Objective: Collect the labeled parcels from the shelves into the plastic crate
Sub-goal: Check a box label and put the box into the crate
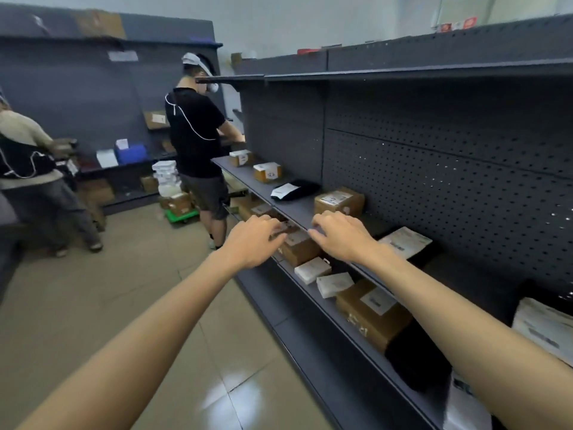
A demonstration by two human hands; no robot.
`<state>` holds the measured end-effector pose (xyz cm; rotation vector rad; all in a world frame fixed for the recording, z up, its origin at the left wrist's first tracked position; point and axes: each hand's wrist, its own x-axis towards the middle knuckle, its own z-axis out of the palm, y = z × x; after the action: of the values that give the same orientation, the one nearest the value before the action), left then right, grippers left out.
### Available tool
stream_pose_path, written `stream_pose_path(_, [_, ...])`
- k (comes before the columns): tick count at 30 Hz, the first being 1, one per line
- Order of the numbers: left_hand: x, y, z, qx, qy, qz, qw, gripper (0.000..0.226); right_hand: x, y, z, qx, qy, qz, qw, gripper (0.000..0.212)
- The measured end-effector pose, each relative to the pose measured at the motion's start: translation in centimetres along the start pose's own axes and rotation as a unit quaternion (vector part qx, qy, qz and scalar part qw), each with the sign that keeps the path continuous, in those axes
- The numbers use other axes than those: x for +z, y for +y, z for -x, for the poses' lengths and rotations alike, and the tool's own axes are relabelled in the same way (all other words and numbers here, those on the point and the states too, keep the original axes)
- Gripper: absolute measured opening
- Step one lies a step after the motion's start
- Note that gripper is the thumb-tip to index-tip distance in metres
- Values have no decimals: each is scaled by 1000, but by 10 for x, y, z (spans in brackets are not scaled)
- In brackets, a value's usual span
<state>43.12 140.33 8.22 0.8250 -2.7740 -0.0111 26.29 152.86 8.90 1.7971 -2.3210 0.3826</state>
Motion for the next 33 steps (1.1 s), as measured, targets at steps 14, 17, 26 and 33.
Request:
stream_pose_path(14, [26, -200, -130, -98, -25, -26, 994, 43, 100, -45, -257, -83, -29, -10, 996, 35])
stream_pose_path(17, [31, -240, -171, -108, -27, -44, 993, 44, 120, -48, -320, -97, -23, -22, 995, 35])
stream_pose_path(26, [77, -380, -239, -157, -46, -43, 986, 34, 208, -88, -466, -147, -71, -32, 986, 32])
stream_pose_path(33, [113, -501, -305, -139, -66, -36, 987, 40, 279, -125, -580, -132, -89, -22, 987, 33])
